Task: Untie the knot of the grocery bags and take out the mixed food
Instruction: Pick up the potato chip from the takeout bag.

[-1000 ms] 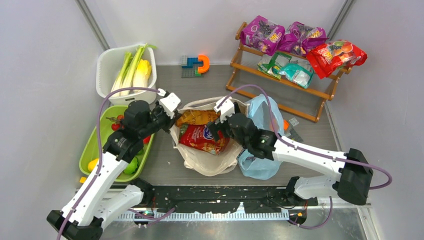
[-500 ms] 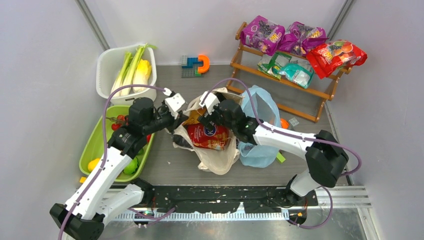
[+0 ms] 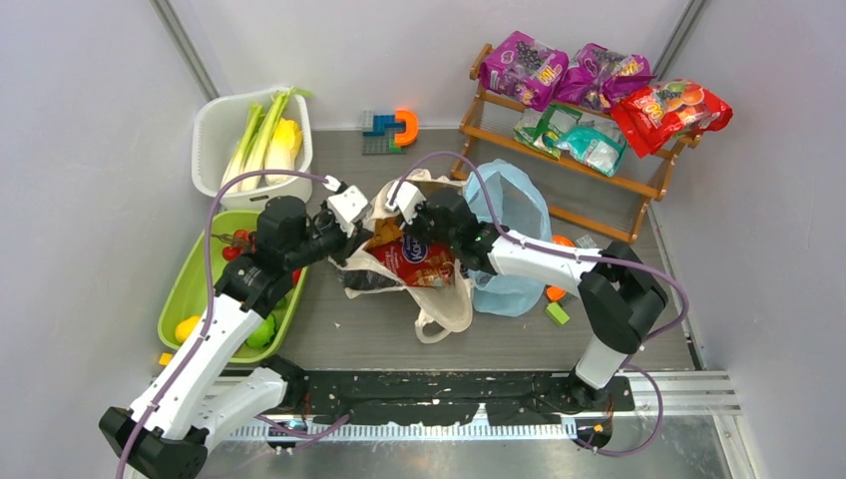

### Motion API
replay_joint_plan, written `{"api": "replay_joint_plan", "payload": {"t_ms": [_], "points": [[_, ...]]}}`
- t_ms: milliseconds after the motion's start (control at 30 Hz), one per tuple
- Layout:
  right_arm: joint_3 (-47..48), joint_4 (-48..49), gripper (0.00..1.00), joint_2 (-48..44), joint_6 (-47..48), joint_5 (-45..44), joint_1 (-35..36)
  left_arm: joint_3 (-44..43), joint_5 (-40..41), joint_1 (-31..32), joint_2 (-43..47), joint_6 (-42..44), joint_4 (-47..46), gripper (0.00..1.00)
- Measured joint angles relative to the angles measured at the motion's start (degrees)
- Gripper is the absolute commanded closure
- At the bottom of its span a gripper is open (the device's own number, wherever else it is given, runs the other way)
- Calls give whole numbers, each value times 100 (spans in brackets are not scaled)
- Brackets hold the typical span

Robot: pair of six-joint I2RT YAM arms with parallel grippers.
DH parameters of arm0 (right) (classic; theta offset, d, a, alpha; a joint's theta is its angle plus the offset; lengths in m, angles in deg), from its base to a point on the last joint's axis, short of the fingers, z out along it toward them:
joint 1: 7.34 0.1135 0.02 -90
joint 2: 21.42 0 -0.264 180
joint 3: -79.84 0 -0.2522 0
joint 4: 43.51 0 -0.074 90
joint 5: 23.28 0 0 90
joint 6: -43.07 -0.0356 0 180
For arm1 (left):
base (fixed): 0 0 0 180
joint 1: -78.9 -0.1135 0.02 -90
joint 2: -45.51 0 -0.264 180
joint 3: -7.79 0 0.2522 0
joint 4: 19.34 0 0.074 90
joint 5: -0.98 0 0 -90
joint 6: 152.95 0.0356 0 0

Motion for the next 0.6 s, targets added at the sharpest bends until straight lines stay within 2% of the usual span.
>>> {"api": "replay_joint_plan", "payload": {"t_ms": [67, 100, 300, 467, 600], "points": [[103, -39, 93, 68, 0, 26, -9, 7, 76, 0, 7, -35, -2, 100], [149, -79, 94, 83, -13, 61, -17, 7, 118, 0, 7, -55, -4, 100], [-39, -365, 95, -310, -354, 321, -61, 7, 719, -22, 48, -267, -76, 100], [-780, -866, 95, -1950, -905, 516, -55, -13, 1051, -273, 26, -570, -164, 100], [-841, -1381, 95, -3407, -1327, 299, -44, -17, 1196, -354, 11, -706, -210, 100]]}}
